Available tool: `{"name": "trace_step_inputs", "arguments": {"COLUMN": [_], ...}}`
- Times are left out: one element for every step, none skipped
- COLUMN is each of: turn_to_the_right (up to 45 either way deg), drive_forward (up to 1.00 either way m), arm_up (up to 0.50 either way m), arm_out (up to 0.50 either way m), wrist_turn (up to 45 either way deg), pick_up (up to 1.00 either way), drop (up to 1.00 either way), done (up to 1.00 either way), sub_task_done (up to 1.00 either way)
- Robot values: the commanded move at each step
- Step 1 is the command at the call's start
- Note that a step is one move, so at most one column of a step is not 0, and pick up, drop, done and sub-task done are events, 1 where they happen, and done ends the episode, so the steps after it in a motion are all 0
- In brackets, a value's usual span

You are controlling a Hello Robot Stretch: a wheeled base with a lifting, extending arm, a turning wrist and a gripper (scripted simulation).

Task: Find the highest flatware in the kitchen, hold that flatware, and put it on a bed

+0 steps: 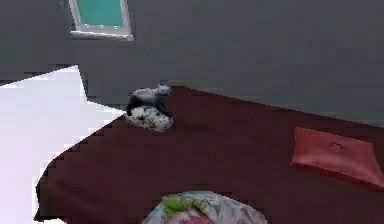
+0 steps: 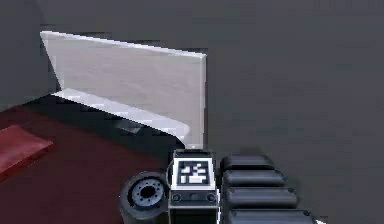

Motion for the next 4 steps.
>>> {"name": "trace_step_inputs", "arguments": {"turn_to_the_right": [-45.0,-27.0,0.0,0.0], "drive_forward": [0.00,0.00,0.00,0.00], "arm_up": [0.00,0.00,0.00,0.00], "arm_out": [0.00,0.00,0.48,0.00], "wrist_turn": [0.0,0.0,0.0,45.0], "pick_up": [0.00,0.00,0.00,0.00], "drop": [0.00,0.00,0.00,0.00], "done": [0.00,0.00,0.00,0.00], "sub_task_done": [0.00,0.00,0.00,0.00]}}
